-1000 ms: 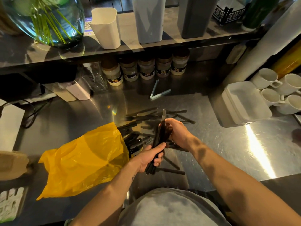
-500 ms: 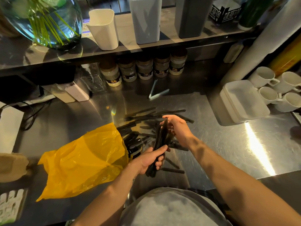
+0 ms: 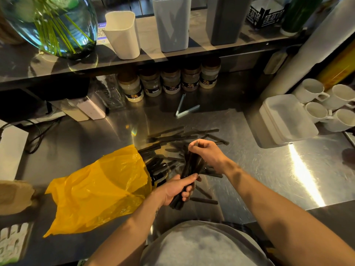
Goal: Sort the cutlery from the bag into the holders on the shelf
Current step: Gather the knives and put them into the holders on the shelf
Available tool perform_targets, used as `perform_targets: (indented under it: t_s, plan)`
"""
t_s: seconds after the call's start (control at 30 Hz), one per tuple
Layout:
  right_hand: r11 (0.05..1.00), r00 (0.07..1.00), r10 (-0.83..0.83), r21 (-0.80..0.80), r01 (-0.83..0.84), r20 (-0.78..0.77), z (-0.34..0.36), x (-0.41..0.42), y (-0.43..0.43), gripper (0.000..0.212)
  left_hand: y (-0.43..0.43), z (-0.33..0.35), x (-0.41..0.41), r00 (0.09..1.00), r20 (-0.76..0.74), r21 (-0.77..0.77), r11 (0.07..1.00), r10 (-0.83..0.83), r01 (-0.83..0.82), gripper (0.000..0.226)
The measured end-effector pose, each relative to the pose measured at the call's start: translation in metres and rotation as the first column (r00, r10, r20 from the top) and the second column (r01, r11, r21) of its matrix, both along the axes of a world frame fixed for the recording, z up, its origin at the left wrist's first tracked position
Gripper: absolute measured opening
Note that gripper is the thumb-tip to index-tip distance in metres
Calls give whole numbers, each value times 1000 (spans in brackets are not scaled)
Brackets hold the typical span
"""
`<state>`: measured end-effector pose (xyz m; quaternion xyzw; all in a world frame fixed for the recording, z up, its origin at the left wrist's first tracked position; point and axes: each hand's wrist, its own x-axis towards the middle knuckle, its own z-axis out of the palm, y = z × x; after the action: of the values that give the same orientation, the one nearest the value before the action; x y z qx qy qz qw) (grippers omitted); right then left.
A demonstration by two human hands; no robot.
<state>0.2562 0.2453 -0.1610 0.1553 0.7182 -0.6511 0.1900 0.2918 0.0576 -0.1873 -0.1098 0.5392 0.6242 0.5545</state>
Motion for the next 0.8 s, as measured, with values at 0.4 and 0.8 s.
perform_targets:
  t_s: [0.4, 0.8]
  plan:
    - [618, 601, -779, -61, 784, -177, -13, -24, 29, 8, -12, -26, 7, 972, -96, -72, 973, 213, -220, 29]
    - [885, 900, -434, 209, 417, 41, -90, 23, 17, 18, -14, -33, -7, 879, -16, -40, 879, 476, -476, 28]
